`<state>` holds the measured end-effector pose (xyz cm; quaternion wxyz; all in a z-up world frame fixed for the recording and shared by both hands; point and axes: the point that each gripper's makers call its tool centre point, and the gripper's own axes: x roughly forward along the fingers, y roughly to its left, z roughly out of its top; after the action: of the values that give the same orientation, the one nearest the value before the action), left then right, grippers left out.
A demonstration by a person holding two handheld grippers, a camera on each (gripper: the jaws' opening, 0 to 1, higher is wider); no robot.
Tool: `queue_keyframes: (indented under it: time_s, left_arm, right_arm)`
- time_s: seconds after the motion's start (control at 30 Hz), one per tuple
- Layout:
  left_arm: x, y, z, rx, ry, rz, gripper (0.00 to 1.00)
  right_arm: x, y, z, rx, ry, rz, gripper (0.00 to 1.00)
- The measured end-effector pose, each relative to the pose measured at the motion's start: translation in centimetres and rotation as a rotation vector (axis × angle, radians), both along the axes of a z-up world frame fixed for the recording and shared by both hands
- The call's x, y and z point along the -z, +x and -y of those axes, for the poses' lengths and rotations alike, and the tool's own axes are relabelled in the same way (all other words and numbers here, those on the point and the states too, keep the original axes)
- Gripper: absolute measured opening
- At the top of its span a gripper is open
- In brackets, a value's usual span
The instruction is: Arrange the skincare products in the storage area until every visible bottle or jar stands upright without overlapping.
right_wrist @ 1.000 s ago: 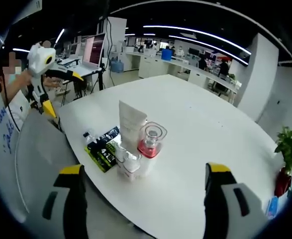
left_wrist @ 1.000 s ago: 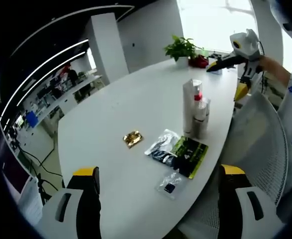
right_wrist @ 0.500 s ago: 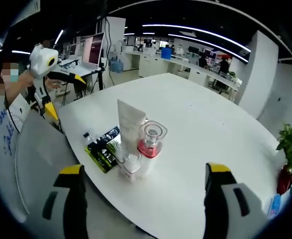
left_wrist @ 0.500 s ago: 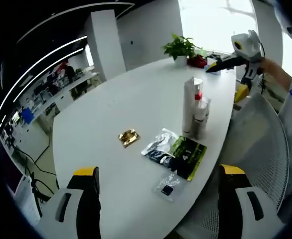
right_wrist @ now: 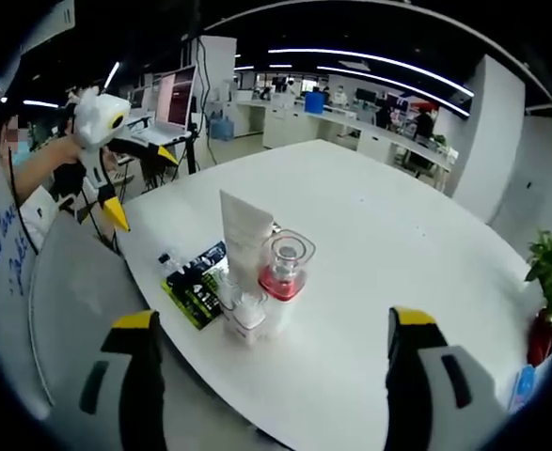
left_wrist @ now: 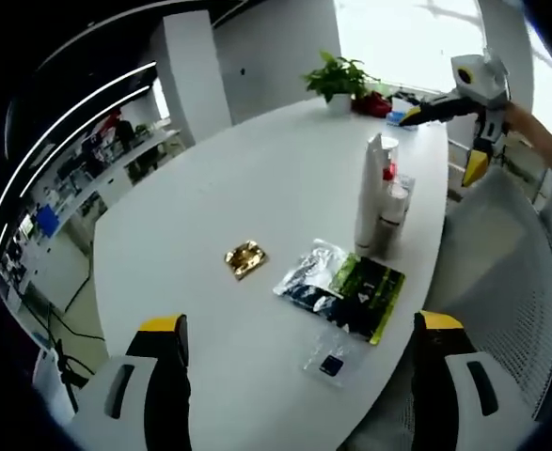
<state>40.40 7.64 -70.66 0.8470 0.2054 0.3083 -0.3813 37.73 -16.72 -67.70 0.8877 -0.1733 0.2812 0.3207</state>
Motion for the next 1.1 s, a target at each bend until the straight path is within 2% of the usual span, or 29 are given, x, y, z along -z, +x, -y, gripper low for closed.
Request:
queue_keyframes:
  time_s: [0.13, 0.4, 0.57, 0.63, 1.1]
  left_arm:
    - [0.5, 0.4, 0.5, 0.018, -0.005, -0.045, 0.97]
    - [1.5, 2.3, 1.3, 0.027, 0.024, -0.055, 0.97]
    - [1.9, 3.8, 1.9, 0.016, 0.006, -0.06, 0.97]
    - [2.3, 4.4, 2.0, 0.017, 0.029, -0.061, 0.97]
    - [5.0, 8.5, 3.1, -0.023, 0.054, -0.12, 0.97]
  right_arm:
    - [0.0, 0.0, 0.2, 0.005, 0.008, -0.002, 1.0]
    - [-0.1, 0.2, 0.3, 0.011, 0.019, 0.004, 1.0]
    - [-0.1, 0.4, 0.3, 0.013, 0.02, 0.003, 1.0]
    - [-0.1, 0.4, 0.3, 0.013, 0.023, 0.002, 1.0]
    - [0.1, 0.5, 0.8, 0.027, 0.031, 0.0, 1.0]
